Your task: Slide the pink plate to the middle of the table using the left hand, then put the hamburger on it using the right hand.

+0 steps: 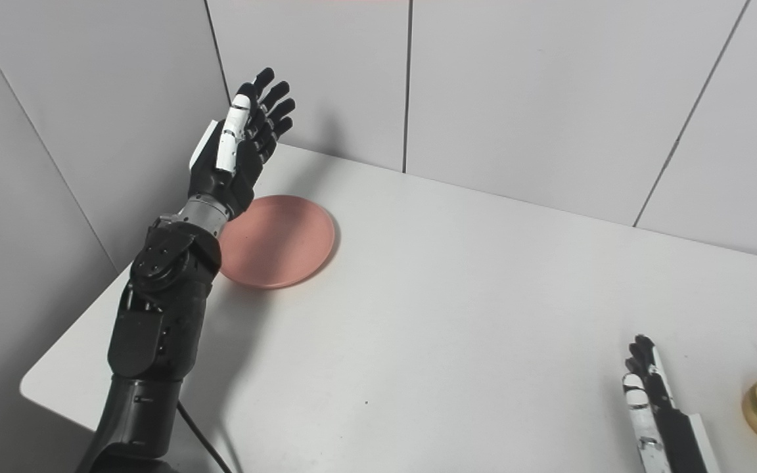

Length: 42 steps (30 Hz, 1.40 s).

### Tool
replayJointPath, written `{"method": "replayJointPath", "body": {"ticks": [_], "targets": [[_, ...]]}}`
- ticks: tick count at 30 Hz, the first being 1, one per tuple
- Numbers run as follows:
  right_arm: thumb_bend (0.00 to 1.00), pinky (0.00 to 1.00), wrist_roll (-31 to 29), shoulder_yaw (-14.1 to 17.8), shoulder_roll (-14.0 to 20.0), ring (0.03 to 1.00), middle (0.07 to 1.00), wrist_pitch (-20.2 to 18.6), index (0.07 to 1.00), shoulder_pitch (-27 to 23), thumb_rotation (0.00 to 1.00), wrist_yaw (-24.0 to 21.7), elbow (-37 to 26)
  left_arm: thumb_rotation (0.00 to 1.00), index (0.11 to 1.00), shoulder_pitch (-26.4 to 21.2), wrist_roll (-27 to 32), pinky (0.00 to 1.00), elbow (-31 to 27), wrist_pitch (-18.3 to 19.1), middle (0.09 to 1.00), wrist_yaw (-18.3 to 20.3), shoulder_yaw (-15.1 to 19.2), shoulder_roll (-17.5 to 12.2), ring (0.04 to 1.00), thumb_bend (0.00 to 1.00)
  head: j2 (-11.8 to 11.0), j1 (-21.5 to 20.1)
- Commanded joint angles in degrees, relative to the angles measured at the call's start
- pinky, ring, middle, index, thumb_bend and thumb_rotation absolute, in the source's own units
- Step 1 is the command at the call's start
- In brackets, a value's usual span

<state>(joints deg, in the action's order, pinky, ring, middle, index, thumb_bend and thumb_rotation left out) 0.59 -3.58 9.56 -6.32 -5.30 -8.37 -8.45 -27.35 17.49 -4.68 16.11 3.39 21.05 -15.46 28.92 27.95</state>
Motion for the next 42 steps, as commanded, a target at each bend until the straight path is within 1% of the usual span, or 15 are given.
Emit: {"method": "replayJointPath", "body": {"ticks": [1,7,13,18,26,29,35,42], "targets": [[0.0,1.0,-0.52,0.11,0.27,1.0,1.0,-0.31,1.0,-0.27,1.0,-0.63,-1.64,1.0,0.957,-2.56,1.15,0.96,0.46,-3.31,0.963,-0.16,1.08,-1.96,0.961,0.42,0.09,0.05],[0.0,1.0,-0.73,0.29,0.12,1.0,1.0,-1.61,1.0,-0.21,1.0,-0.53,-2.19,1.0,0.948,-3.06,2.89,0.96,3.97,-3.98,0.965,-0.33,3.33,-3.93,0.972,0.42,0.16,0.12],[0.0,1.0,-0.22,0.33,0.02,1.0,1.0,-2.71,1.0,-0.13,1.0,-0.37,-3.05,1.0,0.929,-2.89,4.26,0.92,6.28,-5.02,0.936,-0.6,5.01,-5.35,0.928,0.41,0.52,0.28],[0.0,1.0,-0.76,0.5,-0.09,1.0,1.0,-3.09,1.0,-0.21,1.0,-0.58,-3.22,1.0,0.925,-2.75,6.17,0.93,9.46,-5.62,0.937,-0.1,6.72,-6.63,0.932,0.41,0.67,0.31],[0.0,1.0,-1.26,0.64,0.18,1.0,1.0,-2.55,1.0,-0.28,1.0,-1.01,-3.07,1.0,0.911,-2.44,6.73,0.92,13.3,-6.83,0.924,-0.35,7.64,-8.14,0.928,0.41,1.02,0.53],[0.0,1.0,-1.13,0.62,0.28,1.0,1.0,-2.99,1.0,-0.22,1.0,-1.0,-3.37,1.0,0.896,-2.33,7.23,0.9,13.99,-6.69,0.904,-0.51,8.21,-8.09,0.908,0.4,1.27,0.59],[0.0,1.0,-1.06,0.7,0.46,1.0,1.0,-2.77,1.0,-0.24,1.0,-1.01,-3.33,1.0,0.89,-1.77,7.84,0.9,15.94,-6.13,0.897,0.17,8.67,-8.65,0.899,0.4,1.56,0.72],[0.0,1.0,-1.41,0.92,0.36,1.0,1.0,-3.21,1.0,-0.3,1.0,-0.86,-3.51,1.0,0.906,-1.36,8.68,0.92,19.67,-7.02,0.9,1.04,9.0,-9.29,0.9,0.38,1.79,0.9]]}}
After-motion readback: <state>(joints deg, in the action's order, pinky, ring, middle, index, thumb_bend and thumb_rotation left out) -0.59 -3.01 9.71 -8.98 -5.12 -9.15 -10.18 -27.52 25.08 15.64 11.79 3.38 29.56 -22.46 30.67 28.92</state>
